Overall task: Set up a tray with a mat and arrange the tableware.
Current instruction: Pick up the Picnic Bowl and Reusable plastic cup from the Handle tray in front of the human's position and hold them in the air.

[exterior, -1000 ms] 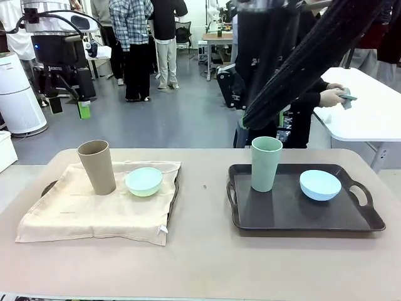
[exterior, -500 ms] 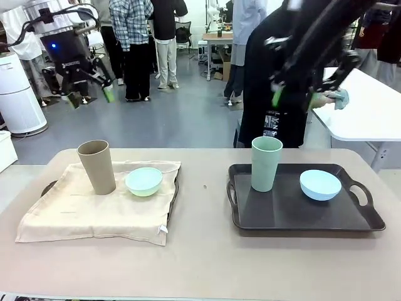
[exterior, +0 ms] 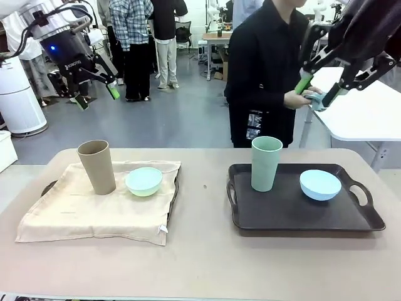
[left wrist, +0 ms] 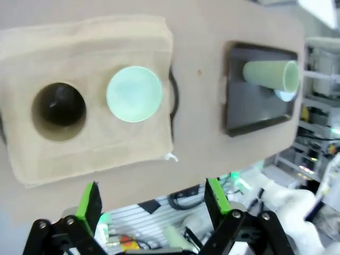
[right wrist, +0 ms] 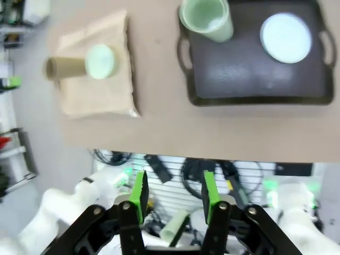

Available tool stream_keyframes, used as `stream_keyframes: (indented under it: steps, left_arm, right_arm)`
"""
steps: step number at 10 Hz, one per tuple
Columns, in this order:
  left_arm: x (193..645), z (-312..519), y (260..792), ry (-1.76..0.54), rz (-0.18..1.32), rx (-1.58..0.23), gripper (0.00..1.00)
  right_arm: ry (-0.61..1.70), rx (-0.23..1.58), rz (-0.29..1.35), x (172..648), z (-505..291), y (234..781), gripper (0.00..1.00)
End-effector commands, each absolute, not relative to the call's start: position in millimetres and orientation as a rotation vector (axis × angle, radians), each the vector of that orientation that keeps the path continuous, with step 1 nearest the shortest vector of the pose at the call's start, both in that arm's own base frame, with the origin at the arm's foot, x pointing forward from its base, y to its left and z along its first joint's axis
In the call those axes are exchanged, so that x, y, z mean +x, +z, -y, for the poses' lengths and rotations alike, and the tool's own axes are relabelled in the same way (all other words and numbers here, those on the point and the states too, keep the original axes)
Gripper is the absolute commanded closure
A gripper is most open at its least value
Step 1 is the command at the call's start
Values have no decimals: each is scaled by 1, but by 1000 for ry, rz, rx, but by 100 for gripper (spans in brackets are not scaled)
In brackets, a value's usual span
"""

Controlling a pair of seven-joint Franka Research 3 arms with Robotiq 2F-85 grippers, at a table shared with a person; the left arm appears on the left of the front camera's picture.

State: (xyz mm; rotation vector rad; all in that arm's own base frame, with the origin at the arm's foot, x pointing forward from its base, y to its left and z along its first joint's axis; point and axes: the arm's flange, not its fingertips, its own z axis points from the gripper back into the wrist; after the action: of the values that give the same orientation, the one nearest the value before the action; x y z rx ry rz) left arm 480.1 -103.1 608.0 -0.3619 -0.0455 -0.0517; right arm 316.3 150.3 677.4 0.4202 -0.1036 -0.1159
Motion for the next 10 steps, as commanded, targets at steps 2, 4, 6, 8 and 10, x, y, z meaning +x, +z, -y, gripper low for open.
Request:
stream_keyframes:
  steps: [2, 4, 6, 8, 10]
  left_arm:
    - [484, 48, 599, -84, -48, -760, 0]
    - [480, 9, 585, -233, -45, -968, 0]
    - [476, -2, 553, -176, -133, -1092, 0]
    - [474, -7, 566, -209, -60, -1046, 0]
    - [473, -10, 546, -160, -114, -1061, 0]
  right_arm:
    - [-42, 942, 32, 350, -70, 655, 26]
    - [-20, 1206, 95, 342, -15, 645, 6]
    - [-35, 1367, 81, 333, 26, 613, 0]
    - [-48, 1304, 133, 342, 25, 635, 0]
    - [-107, 1311, 105, 335, 39, 612, 4]
